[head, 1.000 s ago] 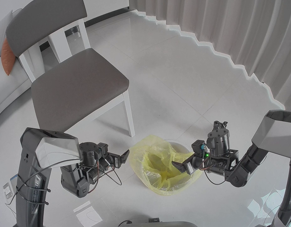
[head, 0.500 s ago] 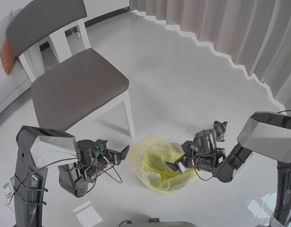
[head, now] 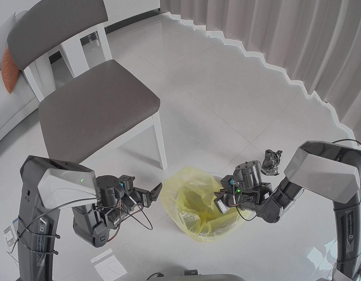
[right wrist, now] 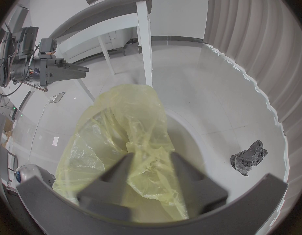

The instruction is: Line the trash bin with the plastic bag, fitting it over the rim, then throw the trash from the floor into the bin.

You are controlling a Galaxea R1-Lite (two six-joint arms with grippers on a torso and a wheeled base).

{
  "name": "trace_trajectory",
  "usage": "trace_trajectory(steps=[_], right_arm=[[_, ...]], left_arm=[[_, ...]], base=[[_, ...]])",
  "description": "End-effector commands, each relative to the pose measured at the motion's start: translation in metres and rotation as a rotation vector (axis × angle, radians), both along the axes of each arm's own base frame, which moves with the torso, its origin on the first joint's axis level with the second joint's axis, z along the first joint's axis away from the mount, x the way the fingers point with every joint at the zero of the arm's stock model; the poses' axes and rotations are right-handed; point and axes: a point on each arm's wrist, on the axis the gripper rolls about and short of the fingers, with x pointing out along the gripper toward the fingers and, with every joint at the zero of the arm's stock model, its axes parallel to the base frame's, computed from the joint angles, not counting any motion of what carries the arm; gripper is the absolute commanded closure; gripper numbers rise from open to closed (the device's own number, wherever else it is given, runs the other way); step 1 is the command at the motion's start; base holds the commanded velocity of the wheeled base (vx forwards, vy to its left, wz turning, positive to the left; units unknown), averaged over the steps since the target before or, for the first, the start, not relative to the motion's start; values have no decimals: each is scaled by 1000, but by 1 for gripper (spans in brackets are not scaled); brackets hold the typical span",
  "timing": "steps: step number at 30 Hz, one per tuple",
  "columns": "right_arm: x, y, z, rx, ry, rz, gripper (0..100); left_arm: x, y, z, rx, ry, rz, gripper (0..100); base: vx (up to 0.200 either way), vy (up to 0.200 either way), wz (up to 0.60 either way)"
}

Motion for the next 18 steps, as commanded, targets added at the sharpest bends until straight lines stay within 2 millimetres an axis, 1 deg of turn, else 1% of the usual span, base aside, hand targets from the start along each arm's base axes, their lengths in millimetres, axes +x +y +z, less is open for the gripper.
trace_trajectory(steps=[1, 4, 5, 6, 9, 10, 11, 14, 18], right_arm=[[3, -5, -2, -5, 0, -11, 100], [4, -8, 4, -8, -14, -12, 100], [5, -12, 16, -4, -41, -18, 100], [5, -12, 21, -3, -54, -14, 100], [5, -15, 33, -6, -80, -13, 100], [5, -15, 33, -6, -80, -13, 100], [4, -16, 41, -12, -90, -10, 100], [4, -17, 47, -25, -98, -9, 100], [2, -18, 64, -53, -136, 4, 100]], left_arm=[[-1, -5, 2, -8, -18, -12, 0], [-3, -7, 3, -8, -18, -19, 0], [-3, -7, 4, -8, -20, -17, 0], [-3, -7, 5, -9, -21, -17, 0], [-4, -6, 5, -10, -19, -17, 0], [-4, -6, 5, -10, -19, -17, 0], [-4, -6, 4, -9, -18, -17, 0], [-4, -6, 4, -10, -17, -15, 0], [-4, -6, 4, -14, -15, -14, 0]], base=[[0, 0, 0], [0, 0, 0], [0, 0, 0], [0, 0, 0], [0, 0, 0], [0, 0, 0], [0, 0, 0], [0, 0, 0], [0, 0, 0]])
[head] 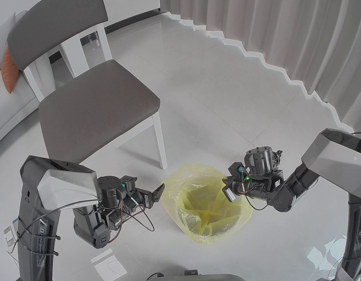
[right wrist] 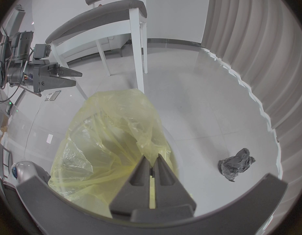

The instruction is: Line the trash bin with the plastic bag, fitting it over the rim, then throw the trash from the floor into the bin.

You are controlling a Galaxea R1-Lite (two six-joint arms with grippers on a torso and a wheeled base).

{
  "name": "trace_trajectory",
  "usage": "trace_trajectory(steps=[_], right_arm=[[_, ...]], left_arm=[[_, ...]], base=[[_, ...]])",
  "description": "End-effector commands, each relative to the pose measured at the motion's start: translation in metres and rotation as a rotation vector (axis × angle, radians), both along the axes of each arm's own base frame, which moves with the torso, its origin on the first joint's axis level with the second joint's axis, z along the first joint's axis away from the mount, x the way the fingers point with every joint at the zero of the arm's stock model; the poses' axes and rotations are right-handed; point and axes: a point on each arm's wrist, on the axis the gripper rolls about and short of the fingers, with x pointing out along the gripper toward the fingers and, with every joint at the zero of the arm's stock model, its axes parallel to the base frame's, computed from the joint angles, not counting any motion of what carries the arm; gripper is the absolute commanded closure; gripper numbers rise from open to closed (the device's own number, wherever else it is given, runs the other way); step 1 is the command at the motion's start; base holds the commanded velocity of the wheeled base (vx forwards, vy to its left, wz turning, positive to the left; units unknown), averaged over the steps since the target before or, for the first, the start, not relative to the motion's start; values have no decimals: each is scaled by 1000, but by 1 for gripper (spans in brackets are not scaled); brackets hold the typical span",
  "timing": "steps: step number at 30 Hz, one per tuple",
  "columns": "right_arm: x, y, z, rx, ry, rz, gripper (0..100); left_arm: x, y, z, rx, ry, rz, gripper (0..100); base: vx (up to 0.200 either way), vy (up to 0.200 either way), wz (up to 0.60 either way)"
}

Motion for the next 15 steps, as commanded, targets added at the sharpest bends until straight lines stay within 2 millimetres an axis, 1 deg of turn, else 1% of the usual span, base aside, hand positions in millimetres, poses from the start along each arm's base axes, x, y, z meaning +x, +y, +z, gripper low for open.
trace_trajectory(steps=[1, 2, 6, 11, 15], right_arm=[[-1, -1, 25, 6, -59, 5, 100], [-3, -2, 33, -6, -73, 8, 100], [-4, -3, 42, -13, -78, 11, 100], [0, -5, 46, -19, -82, 4, 100], [8, -10, 48, -29, -89, -9, 100]], left_arm=[[0, 0, 2, -12, -16, 2, 0], [0, 0, 2, -19, -13, 3, 0], [1, 0, 2, -21, -13, 4, 0], [1, 0, 2, -23, -13, 4, 0], [1, -1, 2, -23, -13, 3, 0]], base=[[0, 0, 0], [0, 0, 0], [0, 0, 0], [0, 0, 0], [0, 0, 0]])
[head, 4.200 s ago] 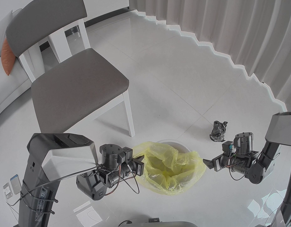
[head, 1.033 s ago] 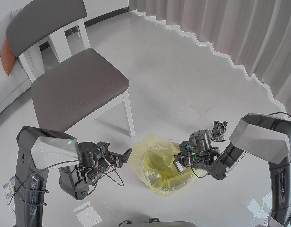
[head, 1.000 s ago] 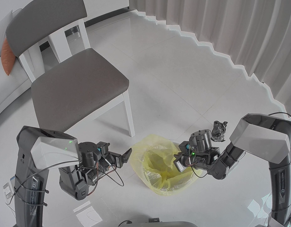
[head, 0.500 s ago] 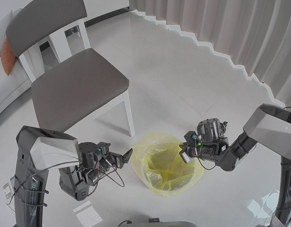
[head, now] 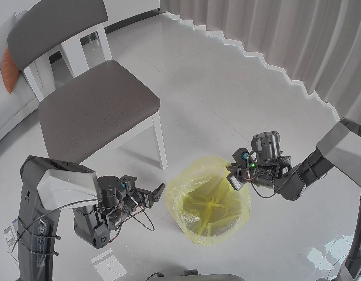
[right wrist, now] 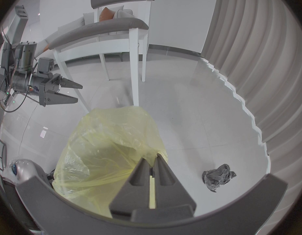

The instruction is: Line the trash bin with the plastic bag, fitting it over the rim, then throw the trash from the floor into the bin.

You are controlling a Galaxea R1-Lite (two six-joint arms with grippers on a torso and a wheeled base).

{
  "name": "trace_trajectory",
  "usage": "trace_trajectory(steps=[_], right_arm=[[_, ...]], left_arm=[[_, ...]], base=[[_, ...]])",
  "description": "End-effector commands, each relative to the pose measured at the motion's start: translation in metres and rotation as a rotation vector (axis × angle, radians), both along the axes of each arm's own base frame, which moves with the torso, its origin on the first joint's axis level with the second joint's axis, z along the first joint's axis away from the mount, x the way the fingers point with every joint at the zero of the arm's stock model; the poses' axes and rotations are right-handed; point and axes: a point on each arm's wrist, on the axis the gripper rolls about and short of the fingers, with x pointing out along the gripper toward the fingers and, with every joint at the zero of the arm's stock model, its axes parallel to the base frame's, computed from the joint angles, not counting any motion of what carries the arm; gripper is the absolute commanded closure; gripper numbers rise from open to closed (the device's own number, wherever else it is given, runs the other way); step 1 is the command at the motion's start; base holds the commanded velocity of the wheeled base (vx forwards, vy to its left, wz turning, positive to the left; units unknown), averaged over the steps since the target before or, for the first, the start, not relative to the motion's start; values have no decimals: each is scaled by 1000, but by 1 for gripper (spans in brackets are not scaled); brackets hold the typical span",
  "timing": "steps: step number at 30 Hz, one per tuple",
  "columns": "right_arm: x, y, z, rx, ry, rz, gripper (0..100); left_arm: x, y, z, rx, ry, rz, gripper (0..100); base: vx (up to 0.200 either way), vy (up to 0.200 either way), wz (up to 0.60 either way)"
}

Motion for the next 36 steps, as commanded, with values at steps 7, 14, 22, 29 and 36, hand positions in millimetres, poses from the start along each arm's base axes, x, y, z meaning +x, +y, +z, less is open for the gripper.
trace_trajectory(steps=[7, 14, 22, 29, 36], right_arm=[[26, -12, -13, -9, 8, -39, 100], [42, -9, -36, -12, 28, -40, 100], [55, -4, -69, -27, 68, -38, 100], [58, -10, -83, -34, 90, -52, 100], [57, -10, -79, -28, 83, -54, 100]], left_arm=[[0, -1, 2, -7, -16, -1, 0], [0, 1, 1, -4, -11, 5, 0], [0, 2, -1, -3, -4, 7, 0], [-1, 0, -3, -24, 9, 5, 0], [-1, 0, -4, -24, 12, 6, 0]], base=[[0, 0, 0], [0, 0, 0], [0, 0, 0], [0, 0, 0], [0, 0, 0]])
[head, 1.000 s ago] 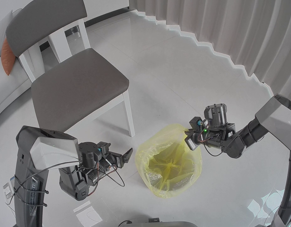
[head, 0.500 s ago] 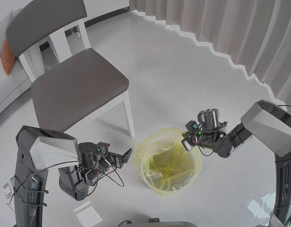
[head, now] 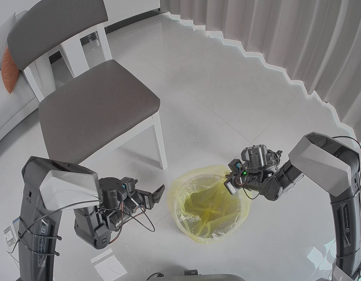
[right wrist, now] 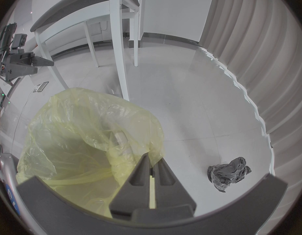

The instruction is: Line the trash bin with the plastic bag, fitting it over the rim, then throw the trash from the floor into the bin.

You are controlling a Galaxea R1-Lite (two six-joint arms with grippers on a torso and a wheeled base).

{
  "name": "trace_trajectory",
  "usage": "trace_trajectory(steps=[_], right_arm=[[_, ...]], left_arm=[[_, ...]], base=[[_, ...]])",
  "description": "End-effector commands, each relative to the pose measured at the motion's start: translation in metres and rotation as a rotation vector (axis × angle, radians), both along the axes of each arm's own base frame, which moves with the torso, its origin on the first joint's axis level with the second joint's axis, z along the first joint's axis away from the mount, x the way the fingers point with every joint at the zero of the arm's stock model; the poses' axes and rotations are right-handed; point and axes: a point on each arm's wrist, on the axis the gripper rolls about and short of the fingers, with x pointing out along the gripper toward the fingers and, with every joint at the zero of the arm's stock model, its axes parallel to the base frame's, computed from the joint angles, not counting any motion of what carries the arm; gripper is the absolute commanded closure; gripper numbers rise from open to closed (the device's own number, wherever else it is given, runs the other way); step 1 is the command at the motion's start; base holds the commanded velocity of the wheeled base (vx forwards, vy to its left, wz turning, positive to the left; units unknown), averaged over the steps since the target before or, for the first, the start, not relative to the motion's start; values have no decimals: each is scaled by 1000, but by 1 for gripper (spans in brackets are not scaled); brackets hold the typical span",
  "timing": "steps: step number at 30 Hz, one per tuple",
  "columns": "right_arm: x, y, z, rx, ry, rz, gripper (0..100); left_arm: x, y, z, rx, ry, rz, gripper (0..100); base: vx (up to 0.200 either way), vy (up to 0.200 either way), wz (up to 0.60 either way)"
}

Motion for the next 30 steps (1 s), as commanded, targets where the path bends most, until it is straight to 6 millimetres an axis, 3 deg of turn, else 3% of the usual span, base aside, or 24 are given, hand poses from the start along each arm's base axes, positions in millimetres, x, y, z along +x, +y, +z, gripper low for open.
trace_trajectory(steps=[1, 2, 8, 21, 24, 30], right_arm=[[0, 0, 0, 0, 2, 0, 100], [-1, 0, 6, 4, -8, 0, 0], [0, -3, 19, 22, -31, -13, 0], [-6, -29, 37, 46, -33, -80, 0], [-24, -37, 48, 51, -31, -88, 0], [-45, -42, 49, 49, -27, -84, 0]], left_arm=[[-1, 0, 1, -5, -11, 0, 0], [0, 1, 2, -6, -14, 3, 0], [0, 0, 0, -3, -11, 1, 0], [8, 0, -6, -8, -18, 9, 0], [17, 1, -13, -10, -25, 19, 0], [27, 0, -26, -10, -25, 25, 0]], base=[[0, 0, 0], [0, 0, 0], [0, 0, 0], [0, 0, 0], [0, 0, 0], [0, 0, 0]])
